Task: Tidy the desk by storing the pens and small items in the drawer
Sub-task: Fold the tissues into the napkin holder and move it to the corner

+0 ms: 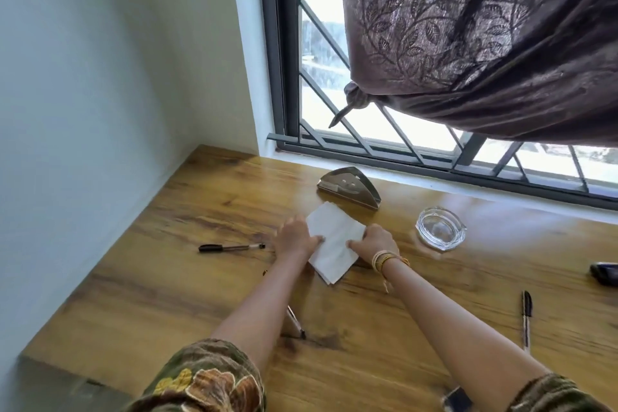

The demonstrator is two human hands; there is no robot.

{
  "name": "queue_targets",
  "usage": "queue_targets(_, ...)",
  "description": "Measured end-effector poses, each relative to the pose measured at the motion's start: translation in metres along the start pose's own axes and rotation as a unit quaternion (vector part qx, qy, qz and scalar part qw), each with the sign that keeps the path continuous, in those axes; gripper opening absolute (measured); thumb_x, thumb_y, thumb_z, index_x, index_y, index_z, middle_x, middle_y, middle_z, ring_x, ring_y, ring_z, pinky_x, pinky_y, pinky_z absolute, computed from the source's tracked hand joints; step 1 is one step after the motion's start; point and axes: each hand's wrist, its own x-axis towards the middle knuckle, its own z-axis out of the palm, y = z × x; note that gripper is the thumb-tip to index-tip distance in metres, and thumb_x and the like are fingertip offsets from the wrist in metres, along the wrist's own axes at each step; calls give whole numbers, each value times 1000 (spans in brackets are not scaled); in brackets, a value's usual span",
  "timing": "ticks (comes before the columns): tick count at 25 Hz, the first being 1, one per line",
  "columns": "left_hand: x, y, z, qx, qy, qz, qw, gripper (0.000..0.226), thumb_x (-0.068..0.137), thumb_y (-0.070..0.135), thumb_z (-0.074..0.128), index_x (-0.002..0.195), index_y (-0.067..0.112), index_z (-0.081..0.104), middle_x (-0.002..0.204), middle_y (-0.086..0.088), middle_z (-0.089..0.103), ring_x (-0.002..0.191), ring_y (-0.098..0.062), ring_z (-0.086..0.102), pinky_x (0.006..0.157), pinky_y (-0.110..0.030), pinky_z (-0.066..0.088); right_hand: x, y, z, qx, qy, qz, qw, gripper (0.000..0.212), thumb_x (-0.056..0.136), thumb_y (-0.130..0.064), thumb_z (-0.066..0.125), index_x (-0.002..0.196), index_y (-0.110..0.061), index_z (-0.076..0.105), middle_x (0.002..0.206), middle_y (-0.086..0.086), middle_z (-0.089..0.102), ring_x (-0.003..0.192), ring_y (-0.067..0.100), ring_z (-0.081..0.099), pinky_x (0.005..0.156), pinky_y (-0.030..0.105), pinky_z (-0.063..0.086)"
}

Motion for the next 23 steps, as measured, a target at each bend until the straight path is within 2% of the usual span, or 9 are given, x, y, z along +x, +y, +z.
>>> queue_targets(2,-1,4,-4,-32,-30,-27,999,59,73,53,73,117,16,57,114,-6,65,106,-28,60,76,-33,45,1,-1,-7,47,-31,16,998,33,73,-40,73,87,-14,58,91,5,63,79,21,59,62,28,45)
queue_targets(4,-2,7,-10,-79,-46,-45,995,47,76,44,71,112,14,64,104,-6,67,91,-25,62,65,-28,42,1,0,-8,117,-19,15,993,26,72,-33,74,79,-11,62,81,5,61,67,16,55,54,25,42)
queue_targets(8,-15,9,-13,-244,-118,-113,956,24,80,24,70,90,5,58,83,-8,63,70,-24,63,60,-33,55,2,5,-8,353,-6,74,933,41,75,-20,75,108,-5,57,105,12,65,87,24,64,74,37,57)
queue_targets(10,-26,9,-13,-327,-219,-163,905,24,82,16,71,90,8,50,81,-11,62,60,-24,66,56,-34,58,1,9,-10,354,9,88,931,52,74,-20,77,117,-4,50,110,11,60,98,27,63,84,41,56)
queue_targets(12,-32,9,-14,-353,-254,-160,886,22,85,14,70,96,9,51,82,-10,63,58,-24,66,49,-30,54,-1,13,-13,293,23,86,952,58,74,-21,78,120,-7,47,108,9,55,100,25,58,82,36,52)
queue_targets(15,-32,9,-7,-402,-181,-129,888,15,85,17,70,90,7,59,87,-9,64,78,-26,66,65,-36,58,-7,16,-12,258,42,85,961,50,75,-15,76,118,-8,50,113,11,59,92,20,52,75,29,43)
queue_targets(18,-31,7,-1,-435,-108,-112,887,14,85,21,69,82,8,64,91,-12,65,84,-26,62,73,-33,49,-9,19,-11,242,49,76,966,49,77,-11,72,121,-9,52,120,10,60,104,24,57,81,28,43)
queue_targets(20,-32,7,0,-445,-87,-127,882,13,83,19,71,77,10,64,94,-12,69,88,-27,65,79,-38,53,-8,21,-15,216,36,69,973,49,78,-12,71,123,-10,51,123,9,59,113,26,56,87,30,44)
queue_targets(23,-34,7,3,-439,-95,-135,883,12,81,11,73,74,8,63,95,-16,71,88,-30,69,82,-50,58,-8,22,-23,198,28,66,978,49,79,-16,71,122,-11,51,120,9,59,104,23,55,82,30,44)
